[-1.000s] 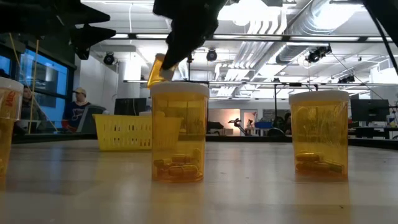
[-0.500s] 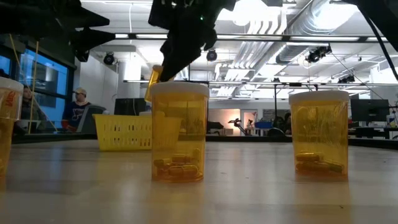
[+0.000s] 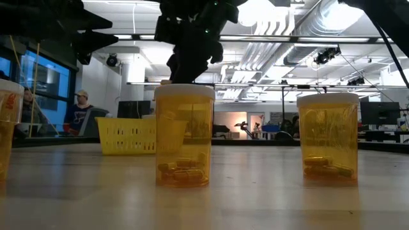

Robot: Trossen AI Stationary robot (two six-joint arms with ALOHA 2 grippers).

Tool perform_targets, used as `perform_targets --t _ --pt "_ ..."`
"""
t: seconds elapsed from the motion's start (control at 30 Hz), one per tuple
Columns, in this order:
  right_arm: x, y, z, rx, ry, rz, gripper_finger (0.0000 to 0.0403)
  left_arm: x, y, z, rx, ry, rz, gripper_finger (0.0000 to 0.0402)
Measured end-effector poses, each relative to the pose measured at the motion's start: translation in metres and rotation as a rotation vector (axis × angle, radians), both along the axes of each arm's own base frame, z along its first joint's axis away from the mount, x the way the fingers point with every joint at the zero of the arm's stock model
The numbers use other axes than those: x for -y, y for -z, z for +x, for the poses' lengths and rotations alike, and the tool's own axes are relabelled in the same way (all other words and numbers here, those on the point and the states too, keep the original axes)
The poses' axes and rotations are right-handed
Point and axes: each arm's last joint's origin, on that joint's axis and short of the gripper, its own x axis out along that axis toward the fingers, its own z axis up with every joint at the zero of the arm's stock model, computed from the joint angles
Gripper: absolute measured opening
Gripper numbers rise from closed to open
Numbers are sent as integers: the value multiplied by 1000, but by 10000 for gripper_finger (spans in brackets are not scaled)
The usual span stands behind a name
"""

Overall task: Pick and place pill bottles into a basket
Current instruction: Put the orange pill bottle into the yellow basket

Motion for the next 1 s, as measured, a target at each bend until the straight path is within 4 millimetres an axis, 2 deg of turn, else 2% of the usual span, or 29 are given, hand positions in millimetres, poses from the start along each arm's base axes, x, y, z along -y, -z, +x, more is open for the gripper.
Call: perform_targets --t 0.63,1.0 --pt "0 21 3 -70 -20 -26 203 0 0 0 2 0 0 227" --pt "-1 20 4 -60 18 -5 251 0 0 0 3 0 0 227"
